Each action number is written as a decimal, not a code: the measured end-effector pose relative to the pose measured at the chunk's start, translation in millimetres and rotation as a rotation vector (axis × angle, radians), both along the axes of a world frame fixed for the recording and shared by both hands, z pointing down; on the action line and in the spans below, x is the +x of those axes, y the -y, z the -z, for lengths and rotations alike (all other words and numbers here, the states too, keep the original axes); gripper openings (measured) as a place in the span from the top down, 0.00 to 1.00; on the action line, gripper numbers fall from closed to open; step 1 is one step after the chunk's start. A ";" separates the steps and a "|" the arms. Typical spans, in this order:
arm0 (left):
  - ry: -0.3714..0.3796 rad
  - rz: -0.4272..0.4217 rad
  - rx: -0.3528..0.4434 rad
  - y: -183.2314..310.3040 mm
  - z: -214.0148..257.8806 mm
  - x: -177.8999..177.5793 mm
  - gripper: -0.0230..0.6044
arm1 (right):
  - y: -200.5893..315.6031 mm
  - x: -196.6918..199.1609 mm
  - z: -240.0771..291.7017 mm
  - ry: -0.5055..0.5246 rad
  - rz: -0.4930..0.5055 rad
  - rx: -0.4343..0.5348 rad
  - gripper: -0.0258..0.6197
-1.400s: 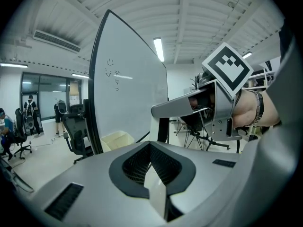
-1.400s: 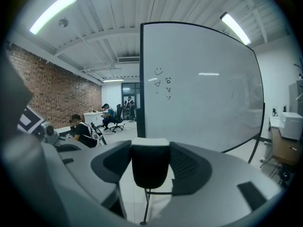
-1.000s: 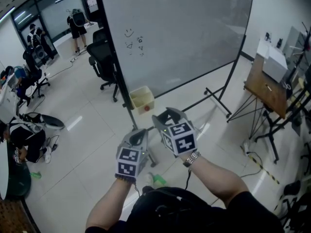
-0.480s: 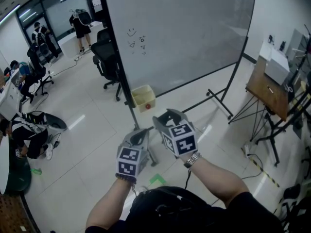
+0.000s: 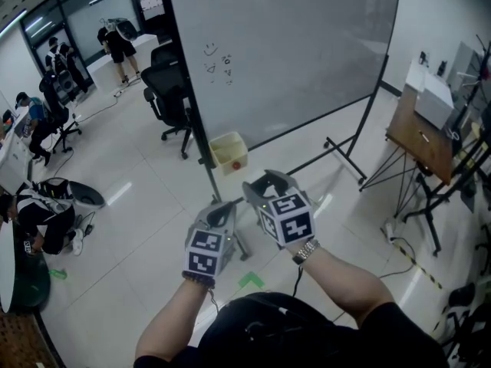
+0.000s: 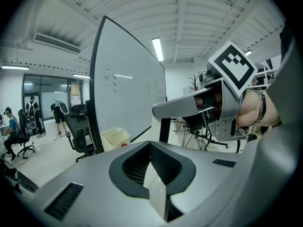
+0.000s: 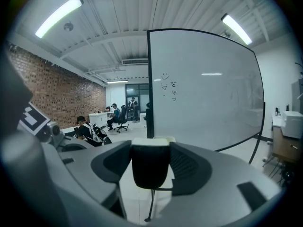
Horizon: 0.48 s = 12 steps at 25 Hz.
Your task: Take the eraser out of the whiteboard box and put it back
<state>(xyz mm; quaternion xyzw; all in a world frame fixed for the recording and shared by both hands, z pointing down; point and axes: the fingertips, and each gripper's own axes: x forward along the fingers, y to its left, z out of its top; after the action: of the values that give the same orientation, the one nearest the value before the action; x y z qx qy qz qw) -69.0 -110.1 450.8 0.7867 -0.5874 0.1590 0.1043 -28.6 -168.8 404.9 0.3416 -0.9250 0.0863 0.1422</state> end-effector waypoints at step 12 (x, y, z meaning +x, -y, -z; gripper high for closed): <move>0.021 -0.075 -0.032 -11.3 -9.7 -4.9 0.74 | -24.3 -15.9 1.1 -0.002 -0.011 -0.011 0.53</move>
<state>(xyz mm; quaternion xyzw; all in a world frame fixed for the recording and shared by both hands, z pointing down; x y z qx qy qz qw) -73.9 -98.8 460.5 0.8047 -0.5559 0.1804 0.1043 -44.5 -144.4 403.8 0.3459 -0.9225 0.0920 0.1444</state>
